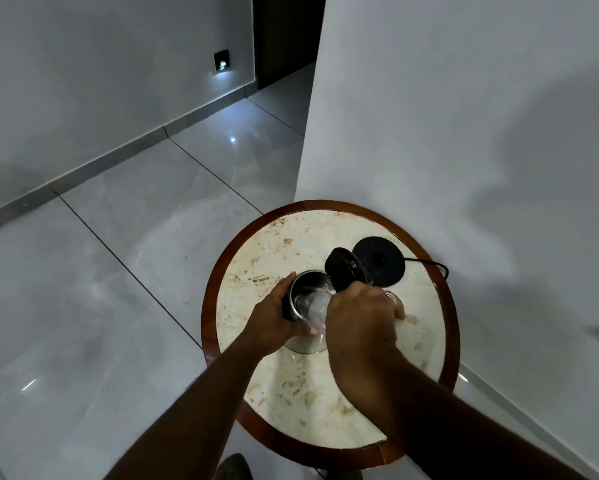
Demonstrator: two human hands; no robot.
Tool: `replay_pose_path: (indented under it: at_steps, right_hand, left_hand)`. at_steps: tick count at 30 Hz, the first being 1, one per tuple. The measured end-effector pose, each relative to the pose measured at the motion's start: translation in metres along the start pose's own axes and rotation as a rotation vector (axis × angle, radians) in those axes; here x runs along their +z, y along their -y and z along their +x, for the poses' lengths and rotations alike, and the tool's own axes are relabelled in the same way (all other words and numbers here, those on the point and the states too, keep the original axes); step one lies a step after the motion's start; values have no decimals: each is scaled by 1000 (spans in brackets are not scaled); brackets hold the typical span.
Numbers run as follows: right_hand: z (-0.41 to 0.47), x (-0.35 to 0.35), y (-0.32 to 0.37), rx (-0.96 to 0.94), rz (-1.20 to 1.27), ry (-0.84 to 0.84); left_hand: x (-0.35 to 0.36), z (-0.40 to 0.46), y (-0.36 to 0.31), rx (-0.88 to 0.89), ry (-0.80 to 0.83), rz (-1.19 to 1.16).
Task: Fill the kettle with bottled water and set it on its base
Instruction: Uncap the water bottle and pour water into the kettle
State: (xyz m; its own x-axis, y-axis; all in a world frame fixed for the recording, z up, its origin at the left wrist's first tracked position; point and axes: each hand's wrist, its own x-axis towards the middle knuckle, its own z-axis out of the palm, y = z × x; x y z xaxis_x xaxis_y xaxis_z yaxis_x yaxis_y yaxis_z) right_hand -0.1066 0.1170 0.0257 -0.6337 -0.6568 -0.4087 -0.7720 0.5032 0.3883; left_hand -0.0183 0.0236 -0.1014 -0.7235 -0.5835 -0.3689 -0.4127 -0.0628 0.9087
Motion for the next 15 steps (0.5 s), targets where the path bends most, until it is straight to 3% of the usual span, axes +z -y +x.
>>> replay_pose_path:
  at_steps: [3,10,13,15]
  right_hand:
    - [-15,16,-5,20,74,17]
    - [-22,91,-21,10,580,-74]
    - [-11,121,-26,-51,810,-84]
    - [-7,134,-28,-90,945,-100]
  left_hand:
    - [-3,2,3,1,30,-23]
    - [-5,1,4,20,70,-54]
    - [-3,-10,-12,61,40,130]
    - [5,-30,-21,112,-145,352]
